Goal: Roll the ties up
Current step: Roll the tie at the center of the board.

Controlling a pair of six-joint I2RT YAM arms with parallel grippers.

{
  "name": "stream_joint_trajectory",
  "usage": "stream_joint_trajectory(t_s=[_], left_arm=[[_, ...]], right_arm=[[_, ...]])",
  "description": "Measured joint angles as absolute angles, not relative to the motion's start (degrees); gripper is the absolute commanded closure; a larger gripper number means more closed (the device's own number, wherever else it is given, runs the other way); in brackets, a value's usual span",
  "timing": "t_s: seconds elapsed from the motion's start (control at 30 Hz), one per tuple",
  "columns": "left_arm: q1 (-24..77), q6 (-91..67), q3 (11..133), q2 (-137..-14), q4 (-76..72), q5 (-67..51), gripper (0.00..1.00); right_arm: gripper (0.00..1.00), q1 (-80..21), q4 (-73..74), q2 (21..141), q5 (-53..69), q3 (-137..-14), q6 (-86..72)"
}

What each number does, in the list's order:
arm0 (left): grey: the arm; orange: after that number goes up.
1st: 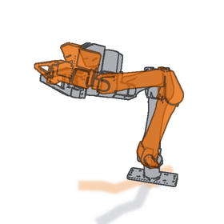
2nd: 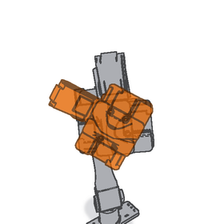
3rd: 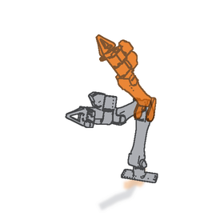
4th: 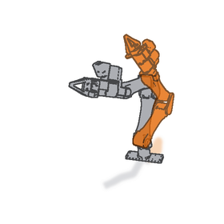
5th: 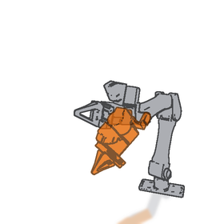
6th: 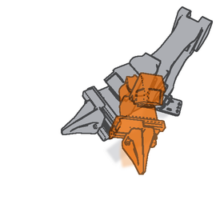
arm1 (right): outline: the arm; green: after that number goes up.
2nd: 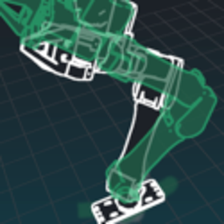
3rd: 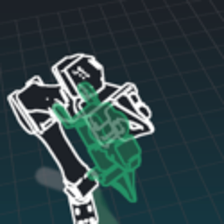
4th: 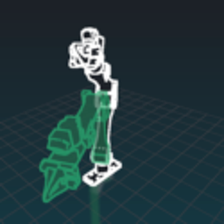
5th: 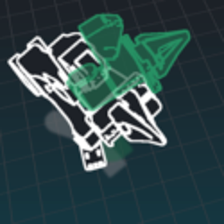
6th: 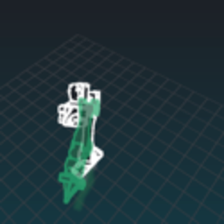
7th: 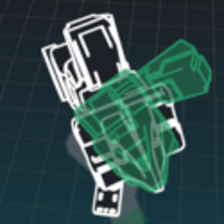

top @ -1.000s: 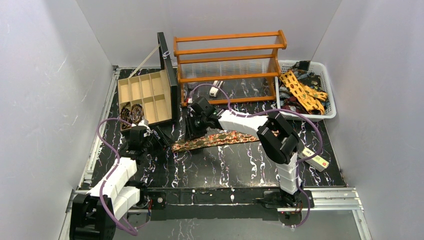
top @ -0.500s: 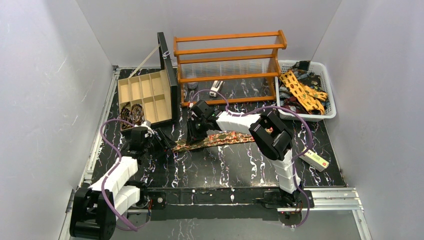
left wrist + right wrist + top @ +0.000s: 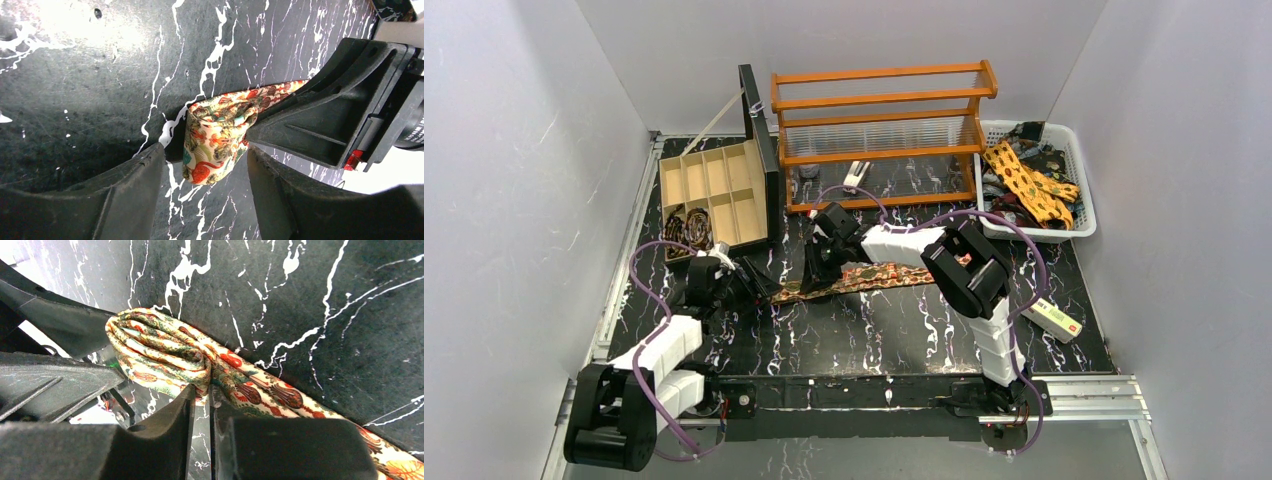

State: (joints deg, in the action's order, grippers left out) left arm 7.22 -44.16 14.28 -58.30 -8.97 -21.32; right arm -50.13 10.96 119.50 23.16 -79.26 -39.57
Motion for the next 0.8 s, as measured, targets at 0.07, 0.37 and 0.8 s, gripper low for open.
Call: stream_joint_trajectory(t_s=[0.07, 0.37, 0.8], left_arm=[[7.2, -44.2, 14.1, -59.3, -10.7, -21.9, 0.42], [7.2, -44.2, 14.0, -60.9, -13.3, -23.2, 0.35], [7.2, -46.9, 23.1, -47.5, 11.1, -3.9, 0.25]], right_arm=[[0.76, -49.8, 10.4, 119.5, 23.7, -78.8, -40.1], [0.59, -48.9, 10.3, 119.5, 25.3, -78.7, -39.5], [0.01, -48.8, -3.6, 107.0, 26.5, -68.7, -16.5]])
